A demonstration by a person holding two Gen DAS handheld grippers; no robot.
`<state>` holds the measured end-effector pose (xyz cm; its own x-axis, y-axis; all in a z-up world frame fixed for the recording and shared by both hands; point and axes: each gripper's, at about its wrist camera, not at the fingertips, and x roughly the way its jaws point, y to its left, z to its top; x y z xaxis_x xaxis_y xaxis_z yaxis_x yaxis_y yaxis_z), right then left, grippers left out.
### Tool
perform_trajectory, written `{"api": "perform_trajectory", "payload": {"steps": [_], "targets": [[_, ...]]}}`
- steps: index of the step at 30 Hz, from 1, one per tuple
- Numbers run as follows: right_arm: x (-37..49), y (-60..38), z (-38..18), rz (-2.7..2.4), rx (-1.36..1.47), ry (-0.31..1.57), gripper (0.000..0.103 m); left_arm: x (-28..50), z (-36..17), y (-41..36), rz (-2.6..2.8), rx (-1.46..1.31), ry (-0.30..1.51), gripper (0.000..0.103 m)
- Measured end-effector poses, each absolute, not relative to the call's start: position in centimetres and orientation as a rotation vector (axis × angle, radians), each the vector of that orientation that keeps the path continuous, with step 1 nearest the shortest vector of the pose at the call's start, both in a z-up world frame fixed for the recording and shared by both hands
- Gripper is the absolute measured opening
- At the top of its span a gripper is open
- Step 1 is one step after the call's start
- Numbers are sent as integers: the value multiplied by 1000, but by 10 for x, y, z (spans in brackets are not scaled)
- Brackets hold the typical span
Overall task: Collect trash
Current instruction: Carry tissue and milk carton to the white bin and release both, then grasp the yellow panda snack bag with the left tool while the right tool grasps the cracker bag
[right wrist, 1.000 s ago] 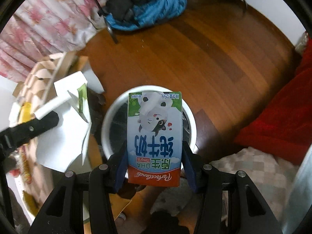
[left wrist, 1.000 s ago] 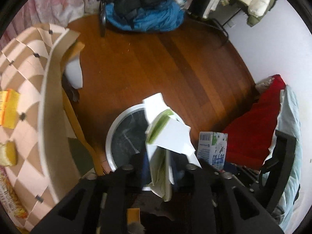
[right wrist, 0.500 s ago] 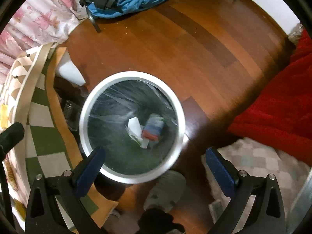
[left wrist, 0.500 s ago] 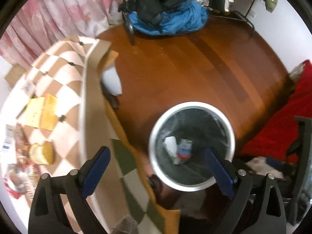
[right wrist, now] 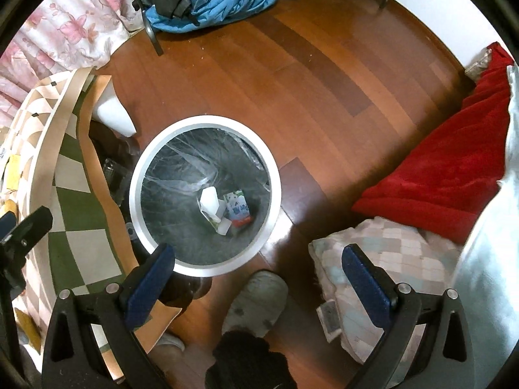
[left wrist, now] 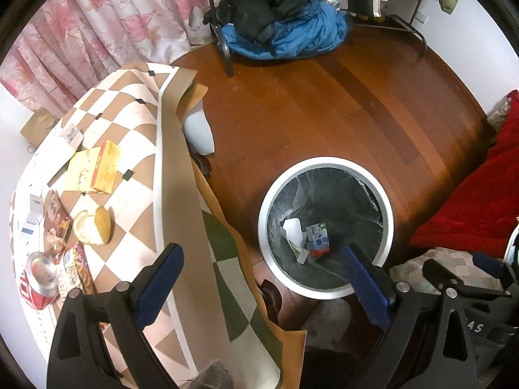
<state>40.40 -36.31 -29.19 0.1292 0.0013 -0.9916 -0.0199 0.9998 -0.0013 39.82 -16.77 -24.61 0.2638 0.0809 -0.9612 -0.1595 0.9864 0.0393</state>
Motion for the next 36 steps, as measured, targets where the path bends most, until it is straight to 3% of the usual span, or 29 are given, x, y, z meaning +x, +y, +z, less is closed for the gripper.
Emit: {"api": "perform_trajectory", "payload": {"steps": [17, 25, 29, 36], "targets": [[337, -359, -137, 112, 26, 1226, 103, 329, -120, -159, 204, -92, 1108, 99], [304, -313, -56, 275, 73, 1115, 103, 272, -66, -82, 316, -214, 1003, 99], [287, -264, -57, 384, 58, 1137, 103, 229, -83, -28, 412, -273, 1038, 99], [268, -172, -137, 492, -2, 1285, 103, 160, -197, 30, 498, -433, 1246, 99]]}}
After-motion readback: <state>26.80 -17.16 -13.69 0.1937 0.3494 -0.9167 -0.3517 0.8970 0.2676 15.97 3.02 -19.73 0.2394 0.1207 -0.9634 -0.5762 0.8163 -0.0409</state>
